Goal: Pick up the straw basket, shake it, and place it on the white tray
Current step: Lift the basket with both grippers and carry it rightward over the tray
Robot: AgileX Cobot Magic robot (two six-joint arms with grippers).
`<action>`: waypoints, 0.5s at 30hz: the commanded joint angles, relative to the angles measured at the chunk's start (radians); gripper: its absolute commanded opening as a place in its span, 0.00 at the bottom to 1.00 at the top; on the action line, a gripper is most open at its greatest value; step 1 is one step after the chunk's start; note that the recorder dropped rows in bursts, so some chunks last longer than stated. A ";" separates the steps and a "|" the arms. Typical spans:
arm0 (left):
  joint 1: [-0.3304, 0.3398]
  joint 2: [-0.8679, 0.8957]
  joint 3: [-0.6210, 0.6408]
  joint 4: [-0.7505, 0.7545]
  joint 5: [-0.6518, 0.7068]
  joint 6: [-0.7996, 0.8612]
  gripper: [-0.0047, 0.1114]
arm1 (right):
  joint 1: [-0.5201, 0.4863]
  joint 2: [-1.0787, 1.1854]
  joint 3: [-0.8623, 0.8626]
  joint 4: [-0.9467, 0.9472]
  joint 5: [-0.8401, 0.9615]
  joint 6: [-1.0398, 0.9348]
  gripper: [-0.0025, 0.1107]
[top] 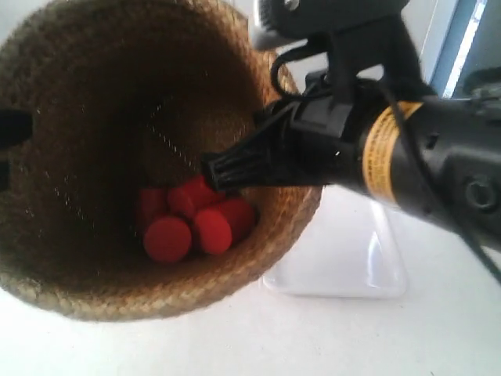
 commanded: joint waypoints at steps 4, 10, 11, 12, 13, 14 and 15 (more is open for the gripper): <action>0.031 0.070 -0.022 0.000 0.042 -0.031 0.04 | -0.050 0.024 -0.007 -0.065 0.076 0.041 0.02; 0.016 -0.006 -0.040 0.041 -0.060 0.110 0.04 | -0.020 -0.052 -0.020 -0.196 0.022 0.030 0.02; 0.028 0.024 -0.024 0.041 -0.103 0.106 0.04 | -0.038 -0.026 -0.020 -0.224 0.073 0.069 0.02; 0.036 0.056 -0.022 0.037 -0.106 0.087 0.04 | -0.062 0.010 -0.020 -0.226 0.105 0.071 0.02; 0.038 0.074 -0.029 0.029 -0.073 0.050 0.04 | -0.075 0.034 -0.026 -0.185 0.111 0.035 0.02; 0.030 0.073 -0.046 0.019 -0.023 0.010 0.04 | -0.072 0.036 -0.037 -0.094 0.116 -0.013 0.02; 0.020 0.058 -0.064 0.000 0.027 -0.009 0.04 | -0.055 0.018 -0.056 0.019 0.102 -0.106 0.02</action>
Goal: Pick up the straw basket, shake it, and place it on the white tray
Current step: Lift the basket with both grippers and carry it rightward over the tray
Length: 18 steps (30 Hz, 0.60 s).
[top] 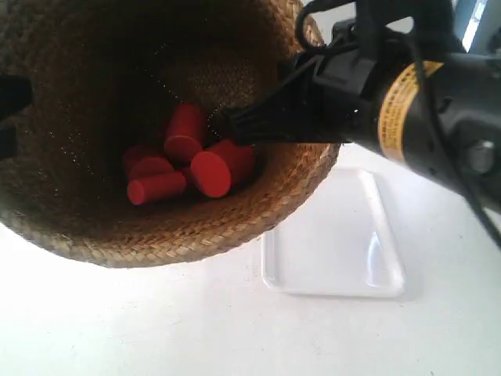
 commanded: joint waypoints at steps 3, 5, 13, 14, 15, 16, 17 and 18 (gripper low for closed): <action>-0.036 -0.059 -0.049 0.000 0.128 -0.039 0.04 | 0.047 -0.062 -0.030 0.277 -0.078 -0.202 0.02; -0.038 -0.068 -0.031 0.028 0.056 0.001 0.04 | 0.044 -0.056 -0.006 0.170 -0.161 -0.157 0.02; -0.057 -0.060 -0.008 0.000 0.055 0.026 0.04 | 0.100 -0.012 0.006 -0.009 -0.113 -0.071 0.02; -0.039 -0.039 0.025 0.025 -0.045 0.026 0.04 | 0.079 0.022 0.029 -0.120 -0.069 0.020 0.02; -0.013 0.023 0.051 0.019 -0.091 0.016 0.04 | 0.028 0.101 0.051 -0.165 0.031 0.118 0.02; -0.005 0.046 0.039 -0.005 -0.021 -0.027 0.04 | 0.020 0.123 0.042 -0.092 0.066 0.096 0.02; -0.018 0.041 0.002 -0.035 0.118 -0.055 0.04 | 0.045 0.099 0.012 0.107 0.069 -0.008 0.02; -0.035 0.015 -0.024 -0.048 0.206 -0.043 0.04 | 0.074 0.060 -0.004 0.194 0.052 -0.077 0.02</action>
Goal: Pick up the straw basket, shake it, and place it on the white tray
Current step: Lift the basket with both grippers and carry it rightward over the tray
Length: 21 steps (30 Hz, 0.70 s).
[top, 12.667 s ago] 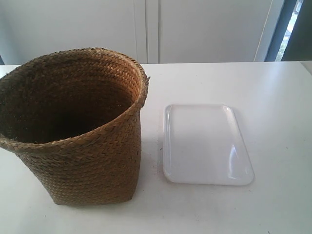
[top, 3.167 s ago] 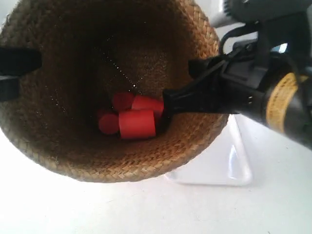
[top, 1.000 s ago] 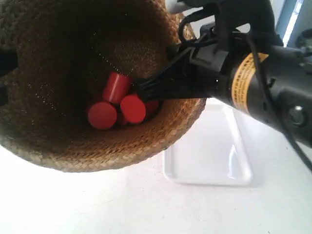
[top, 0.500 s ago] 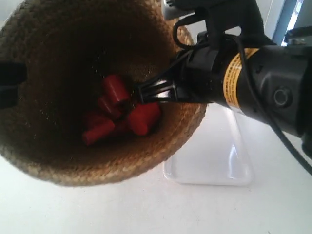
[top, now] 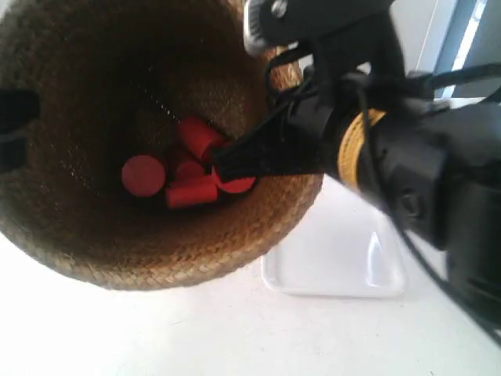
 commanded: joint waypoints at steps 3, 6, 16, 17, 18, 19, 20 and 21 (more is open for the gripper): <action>-0.057 -0.074 -0.039 0.013 0.107 0.111 0.04 | 0.072 -0.109 -0.006 -0.031 -0.091 -0.074 0.02; 0.001 0.053 -0.013 0.017 0.101 0.019 0.04 | -0.035 -0.024 0.000 -0.045 -0.010 0.070 0.02; -0.050 0.004 -0.118 0.026 0.230 0.006 0.04 | 0.022 -0.140 -0.048 0.242 -0.039 -0.217 0.02; -0.062 -0.027 -0.118 0.032 0.195 0.010 0.04 | 0.035 -0.166 -0.041 0.205 -0.096 -0.200 0.02; -0.062 -0.028 -0.076 0.059 0.074 0.015 0.04 | 0.026 -0.155 -0.007 0.027 -0.135 -0.094 0.02; -0.056 -0.007 -0.056 0.067 0.014 0.015 0.04 | 0.010 -0.127 0.009 -0.049 -0.091 -0.023 0.02; -0.047 0.026 -0.036 0.067 -0.007 0.006 0.04 | -0.019 -0.075 0.029 -0.094 -0.033 0.051 0.02; -0.043 0.060 -0.031 0.062 0.016 -0.010 0.04 | -0.037 -0.040 0.031 -0.084 -0.009 0.046 0.02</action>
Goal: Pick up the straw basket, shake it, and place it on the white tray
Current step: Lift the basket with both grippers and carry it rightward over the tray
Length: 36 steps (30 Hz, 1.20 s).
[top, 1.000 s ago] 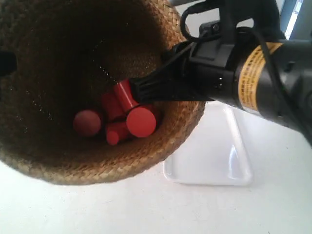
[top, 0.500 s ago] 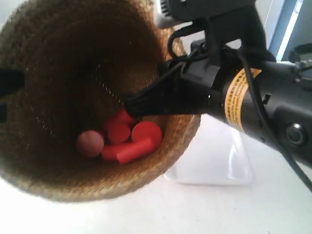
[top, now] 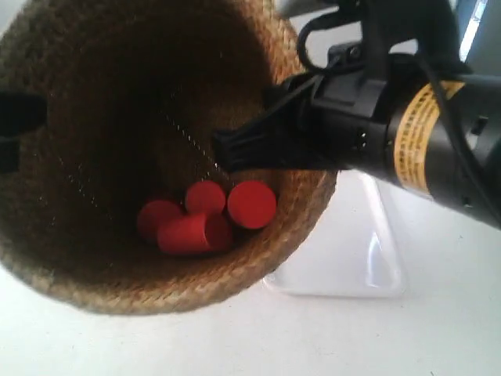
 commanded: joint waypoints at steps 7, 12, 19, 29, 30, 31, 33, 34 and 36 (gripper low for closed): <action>-0.050 -0.026 -0.017 0.055 0.077 0.012 0.04 | 0.015 0.005 -0.025 0.049 -0.074 -0.146 0.02; 0.012 0.078 0.058 0.109 -0.027 -0.062 0.04 | -0.066 0.135 -0.006 -0.094 0.070 0.001 0.02; -0.011 -0.032 0.060 0.091 -0.078 -0.069 0.04 | 0.018 0.027 -0.010 -0.046 -0.031 -0.017 0.02; -0.021 -0.029 0.035 0.117 -0.012 -0.119 0.04 | 0.040 0.049 -0.016 -0.034 -0.041 -0.058 0.02; -0.011 -0.005 0.059 0.136 -0.060 -0.129 0.04 | 0.015 0.090 0.004 -0.129 0.012 0.037 0.02; 0.001 0.030 0.072 0.136 -0.068 -0.135 0.04 | -0.009 0.125 0.015 -0.155 0.052 0.070 0.02; 0.009 0.063 0.053 0.121 0.022 -0.178 0.04 | -0.025 0.167 -0.012 -0.044 0.135 -0.030 0.02; 0.004 0.052 0.025 0.090 0.093 -0.184 0.04 | -0.008 0.150 -0.035 0.057 0.143 -0.094 0.02; -0.015 -0.010 -0.021 0.048 0.155 -0.163 0.04 | 0.045 0.079 -0.071 0.154 0.110 -0.176 0.02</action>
